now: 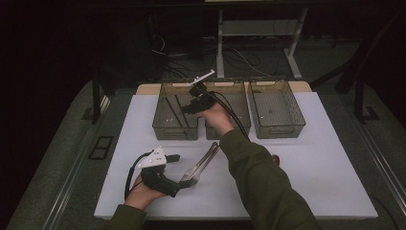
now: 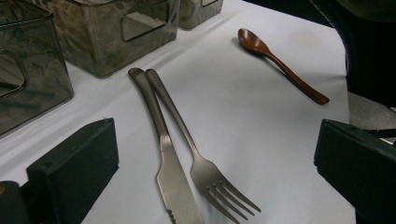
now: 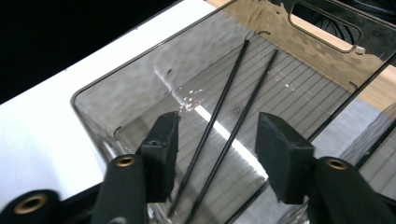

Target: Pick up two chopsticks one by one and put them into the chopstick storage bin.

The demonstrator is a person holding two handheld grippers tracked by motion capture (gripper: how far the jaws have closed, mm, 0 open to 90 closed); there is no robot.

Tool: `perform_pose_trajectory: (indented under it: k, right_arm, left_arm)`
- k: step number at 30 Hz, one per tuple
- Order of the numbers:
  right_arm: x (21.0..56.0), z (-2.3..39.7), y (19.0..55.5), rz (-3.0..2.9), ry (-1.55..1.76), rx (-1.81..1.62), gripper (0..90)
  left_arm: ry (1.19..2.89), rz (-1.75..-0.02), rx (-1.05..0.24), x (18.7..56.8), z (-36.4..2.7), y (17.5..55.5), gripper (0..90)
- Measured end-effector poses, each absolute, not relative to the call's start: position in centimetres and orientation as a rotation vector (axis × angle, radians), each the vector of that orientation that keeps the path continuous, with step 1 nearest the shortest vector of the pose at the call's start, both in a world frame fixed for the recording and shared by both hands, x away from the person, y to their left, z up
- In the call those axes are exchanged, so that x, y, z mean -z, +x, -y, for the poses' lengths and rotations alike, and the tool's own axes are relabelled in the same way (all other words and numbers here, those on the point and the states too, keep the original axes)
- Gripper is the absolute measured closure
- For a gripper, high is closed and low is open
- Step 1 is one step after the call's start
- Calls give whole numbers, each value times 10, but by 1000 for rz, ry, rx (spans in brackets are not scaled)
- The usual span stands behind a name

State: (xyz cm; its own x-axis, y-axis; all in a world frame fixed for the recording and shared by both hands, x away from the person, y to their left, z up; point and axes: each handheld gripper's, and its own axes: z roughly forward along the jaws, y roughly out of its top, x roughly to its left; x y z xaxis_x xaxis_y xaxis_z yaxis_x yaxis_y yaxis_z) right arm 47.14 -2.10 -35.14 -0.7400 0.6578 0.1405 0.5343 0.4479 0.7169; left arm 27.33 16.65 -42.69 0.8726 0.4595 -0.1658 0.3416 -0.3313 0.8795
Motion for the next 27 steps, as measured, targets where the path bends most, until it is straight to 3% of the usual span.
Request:
perform_pose_trajectory:
  k: [11,27]
  right_arm:
    - [346,57,452,-2556,986,-1253,372]
    - [352,124,412,-2570,943,-1322,357]
  left_arm:
    - [1967,-587,-145,427,-166,273,0]
    - [1971,-603,-152,428,-166,272,0]
